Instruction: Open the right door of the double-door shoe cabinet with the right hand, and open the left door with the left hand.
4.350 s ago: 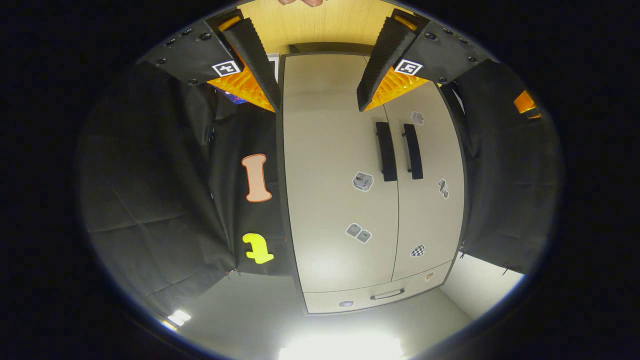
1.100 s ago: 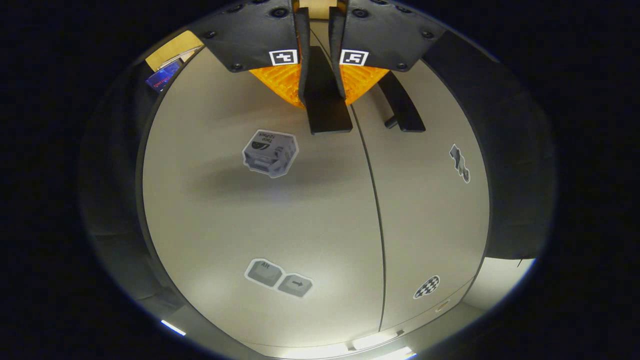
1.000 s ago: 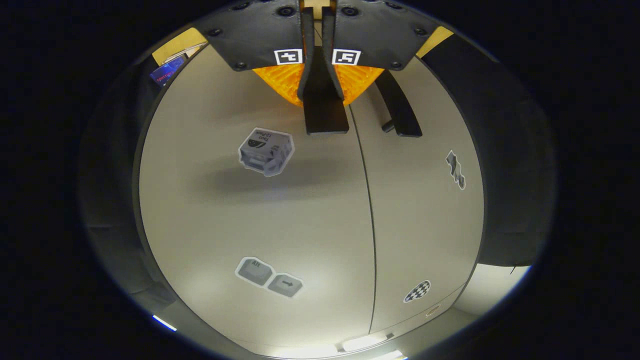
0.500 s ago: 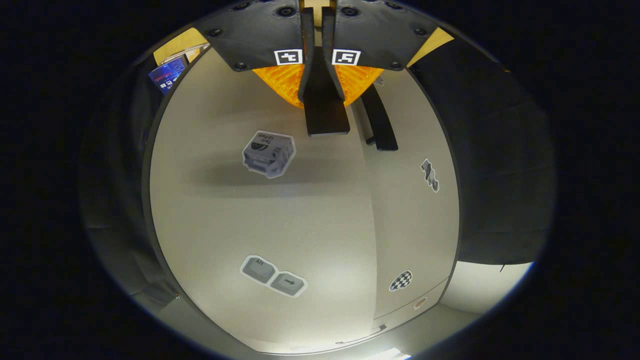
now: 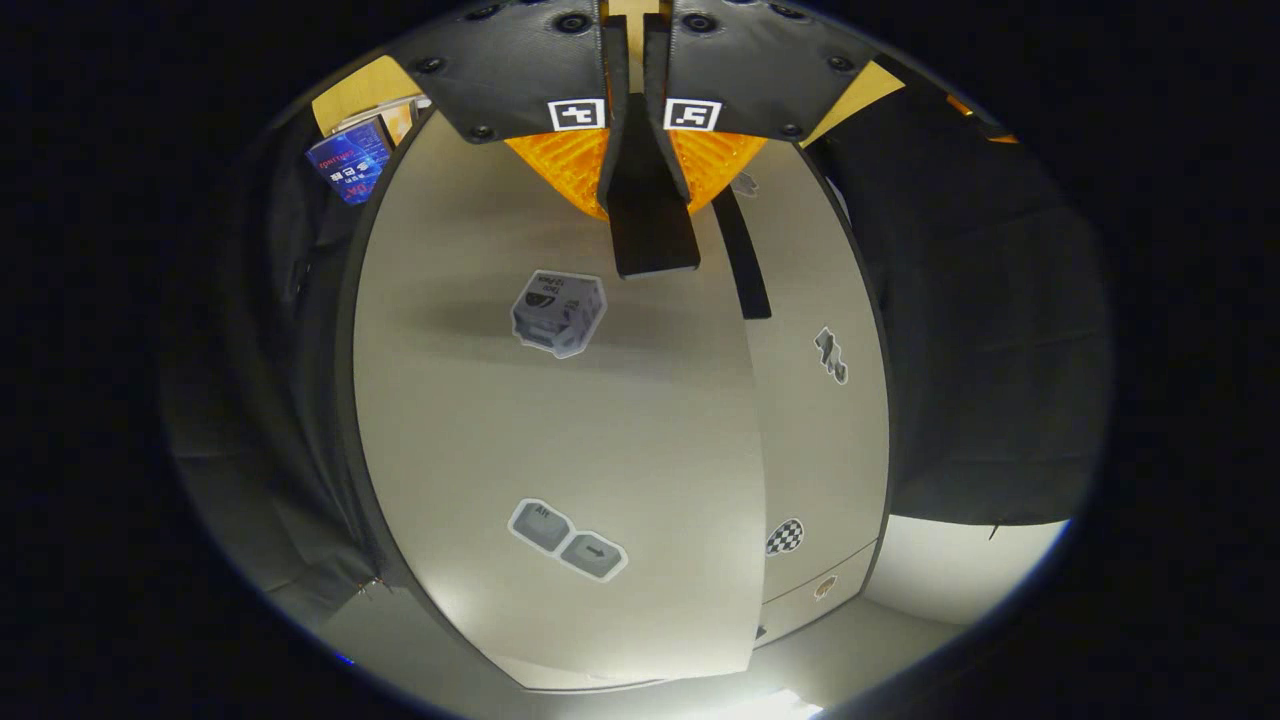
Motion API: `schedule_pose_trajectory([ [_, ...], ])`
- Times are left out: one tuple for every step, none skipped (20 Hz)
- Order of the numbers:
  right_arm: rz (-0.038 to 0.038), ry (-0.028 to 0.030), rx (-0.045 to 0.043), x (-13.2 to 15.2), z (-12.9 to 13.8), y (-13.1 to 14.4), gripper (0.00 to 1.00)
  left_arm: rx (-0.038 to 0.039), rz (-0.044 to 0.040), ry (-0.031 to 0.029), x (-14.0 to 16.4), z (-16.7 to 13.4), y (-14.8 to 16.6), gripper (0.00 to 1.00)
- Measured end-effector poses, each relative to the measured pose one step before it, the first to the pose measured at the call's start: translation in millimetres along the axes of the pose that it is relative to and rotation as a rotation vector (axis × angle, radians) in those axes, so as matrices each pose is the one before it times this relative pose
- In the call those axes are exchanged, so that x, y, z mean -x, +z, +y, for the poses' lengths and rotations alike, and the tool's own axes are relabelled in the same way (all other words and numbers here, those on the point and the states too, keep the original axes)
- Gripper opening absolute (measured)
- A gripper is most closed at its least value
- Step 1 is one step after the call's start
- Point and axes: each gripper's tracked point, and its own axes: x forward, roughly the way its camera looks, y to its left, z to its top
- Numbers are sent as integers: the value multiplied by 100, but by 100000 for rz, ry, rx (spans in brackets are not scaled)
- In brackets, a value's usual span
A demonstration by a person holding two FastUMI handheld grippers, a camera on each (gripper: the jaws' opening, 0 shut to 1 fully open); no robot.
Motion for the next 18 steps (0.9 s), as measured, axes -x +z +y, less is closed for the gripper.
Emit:
schedule_pose_trajectory([
  [350, -148, 232, 520, -147, 3, 8, 312, 332, -903, -77, -285, -74, 93],
  [225, -109, 534, 533, -207, -92, 7, 266, 241, -1042, -136, -302, -187, 93],
  [98, -102, 161, 386, -129, 30, 7, 166, 316, -858, -245, -370, -74, 93],
  [27, -155, -56, 396, -193, -60, 8, 168, 226, -783, -245, -315, -23, 93],
  [63, -174, 365, 543, -193, 15, 8, 288, 145, -962, -182, -470, -2, 93],
  [-81, -55, 557, 539, -253, -52, 8, 342, 135, -1040, -196, -459, 8, 94],
  [-290, -13, 256, 522, -260, -11, 7, 273, -124, -1019, -233, -446, 131, 94],
  [-285, -63, 45, 336, -199, -39, 7, 49, -265, -1158, -67, -502, 90, 94],
  [-235, -262, -470, 389, -270, 2, 7, -147, -321, -1383, -152, -503, 102, 94],
  [-236, -462, -484, 597, -307, -80, 7, -285, -360, -1379, -114, -526, -16, 93],
  [-439, -601, -300, 627, -360, 3, 7, -349, -96, -878, -177, -290, 29, 93],
  [-185, -517, -31, 713, -514, -2, 7, -285, -3, -726, -140, -318, -98, 92],
  [-2, -510, -241, 663, -482, 142, 7, -78, 160, -534, -141, -381, 19, 93],
  [101, -526, -265, 595, -479, 22, 7, 191, 194, -495, 124, -298, -279, 93],
  [-3, -435, -329, 396, -401, 56, 4, 263, 312, -363, 27, -162, -87, 92],
  [-64, -350, -330, 383, -236, -13, 7, 213, 364, -197, 91, -165, -112, 93],
  [-349, -269, 83, 276, -269, 29, 7, 336, 269, -343, -34, -105, -33, 93],
  [-478, -380, 302, 311, -415, 7, 4, 761, 126, -520, 43, -180, -131, 93],
])
